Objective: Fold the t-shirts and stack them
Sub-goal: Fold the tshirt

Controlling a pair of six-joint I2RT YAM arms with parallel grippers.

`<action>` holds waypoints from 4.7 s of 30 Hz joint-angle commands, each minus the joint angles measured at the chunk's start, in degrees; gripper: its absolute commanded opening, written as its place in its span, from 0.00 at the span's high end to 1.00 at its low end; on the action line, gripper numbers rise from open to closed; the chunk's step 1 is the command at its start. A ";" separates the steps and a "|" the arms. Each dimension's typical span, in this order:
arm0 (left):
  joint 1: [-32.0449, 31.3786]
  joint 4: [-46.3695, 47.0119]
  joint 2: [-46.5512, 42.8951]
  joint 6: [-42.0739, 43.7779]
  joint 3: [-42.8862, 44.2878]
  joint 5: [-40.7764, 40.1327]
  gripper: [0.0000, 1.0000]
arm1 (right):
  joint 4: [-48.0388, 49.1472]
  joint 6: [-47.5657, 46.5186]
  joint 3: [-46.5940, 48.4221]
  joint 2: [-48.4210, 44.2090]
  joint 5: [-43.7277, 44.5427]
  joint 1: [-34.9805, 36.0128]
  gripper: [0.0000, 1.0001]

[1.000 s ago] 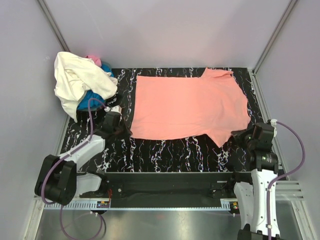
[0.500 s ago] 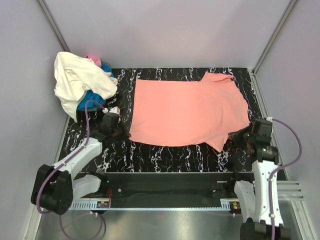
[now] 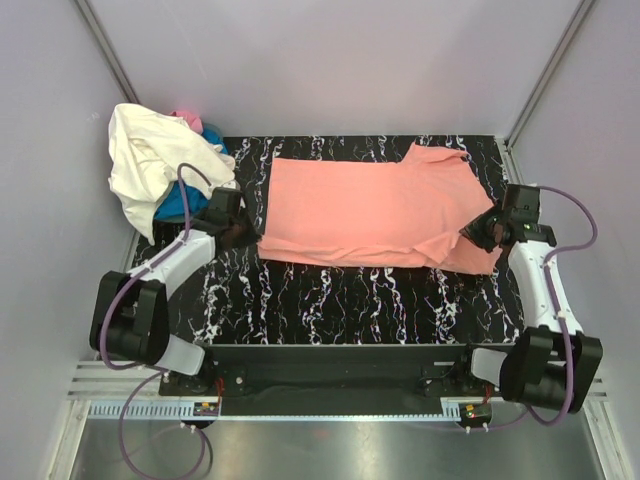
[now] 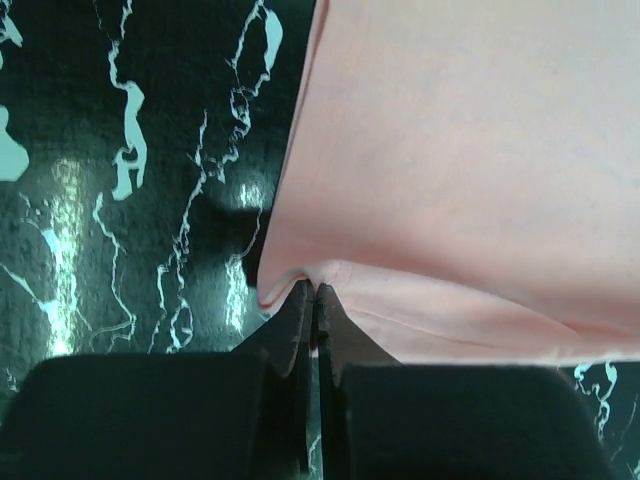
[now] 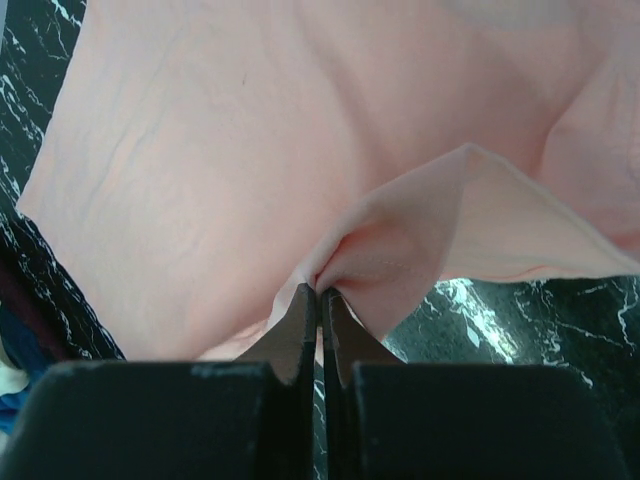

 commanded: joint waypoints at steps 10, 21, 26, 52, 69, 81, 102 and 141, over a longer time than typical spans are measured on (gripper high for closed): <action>2.00 2.08 13.25 3.17 13.21 0.52 1.00 | 7.26 -2.72 9.28 14.14 2.01 0.13 1.00; 2.09 -1.25 24.76 6.69 24.20 0.53 0.85 | 8.84 -2.72 16.04 28.46 5.00 0.13 0.96; 1.57 -5.39 23.56 6.69 29.31 -2.71 0.30 | 2.80 -3.78 26.67 39.10 6.85 0.13 0.36; -1.51 15.61 9.30 -0.52 -4.45 0.00 0.07 | 18.15 0.18 -15.76 3.24 4.39 -0.75 0.07; -0.02 14.74 5.80 -0.60 -6.46 -4.05 1.00 | 24.84 1.14 -17.87 13.71 3.51 -5.23 0.75; 0.77 9.02 -11.43 -0.87 -18.32 -4.84 0.87 | 18.16 1.85 -20.60 3.00 10.11 -5.94 0.71; -3.54 8.32 -30.69 3.17 -25.89 -10.90 0.08 | 31.76 0.79 -17.44 5.07 -14.94 -5.15 0.11; -6.61 8.23 -29.19 3.97 -24.92 -12.40 0.08 | 37.41 5.45 -3.55 26.62 -13.80 4.26 0.16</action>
